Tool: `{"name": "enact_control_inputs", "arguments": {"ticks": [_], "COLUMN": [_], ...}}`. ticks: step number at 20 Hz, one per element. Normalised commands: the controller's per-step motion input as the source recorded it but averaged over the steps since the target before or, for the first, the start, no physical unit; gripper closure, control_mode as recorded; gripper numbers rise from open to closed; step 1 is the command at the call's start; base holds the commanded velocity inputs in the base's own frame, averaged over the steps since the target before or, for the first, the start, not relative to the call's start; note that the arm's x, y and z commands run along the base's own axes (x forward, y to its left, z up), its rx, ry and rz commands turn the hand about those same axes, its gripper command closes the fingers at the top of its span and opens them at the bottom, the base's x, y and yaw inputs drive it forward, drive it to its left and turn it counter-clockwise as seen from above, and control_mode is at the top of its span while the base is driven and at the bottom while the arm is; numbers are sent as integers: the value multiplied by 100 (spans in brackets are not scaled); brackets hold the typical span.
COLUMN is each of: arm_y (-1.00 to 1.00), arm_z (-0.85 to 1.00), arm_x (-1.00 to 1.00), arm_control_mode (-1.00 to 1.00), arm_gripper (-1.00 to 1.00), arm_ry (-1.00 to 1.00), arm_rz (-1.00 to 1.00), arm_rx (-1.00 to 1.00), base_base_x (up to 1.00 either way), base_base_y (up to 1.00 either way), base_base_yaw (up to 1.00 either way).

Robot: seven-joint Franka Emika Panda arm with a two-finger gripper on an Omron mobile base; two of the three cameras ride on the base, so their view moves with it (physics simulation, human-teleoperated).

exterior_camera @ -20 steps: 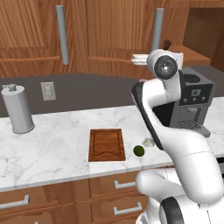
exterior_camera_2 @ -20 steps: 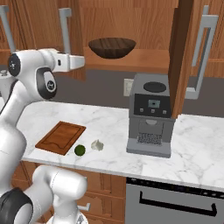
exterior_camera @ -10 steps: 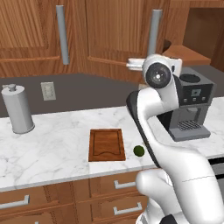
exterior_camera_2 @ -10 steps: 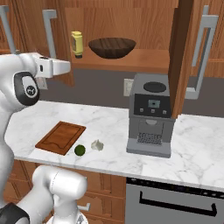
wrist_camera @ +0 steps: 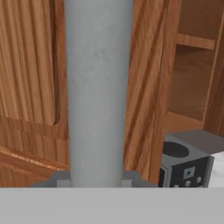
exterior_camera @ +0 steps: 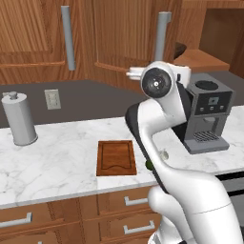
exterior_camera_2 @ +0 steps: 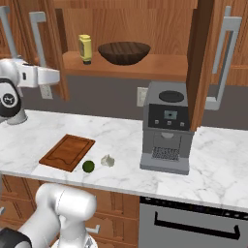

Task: Open the cabinet. Place the bowl and condiment on the counter. Then place the lime and garlic on the cutting board.

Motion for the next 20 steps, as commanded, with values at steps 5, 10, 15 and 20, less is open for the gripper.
{"name": "enact_control_inputs", "arguments": {"ticks": [5, 10, 15, 20], "arm_y": [14, 0, 0, -8], "arm_z": [0, -1, 0, 0], "arm_x": [-4, -35, -69, -67], "arm_control_mode": [-100, -100, -100, -100], "arm_gripper": [-100, -100, -100, -100], "arm_ry": [7, -1, -8, -9], "arm_rz": [-1, 2, 2, 1], "arm_rx": [0, 1, 1, 7], "base_base_x": [0, 0, 0, 0], "base_base_y": [0, 0, 0, 0], "base_base_yaw": [0, 0, 0, 0]}}
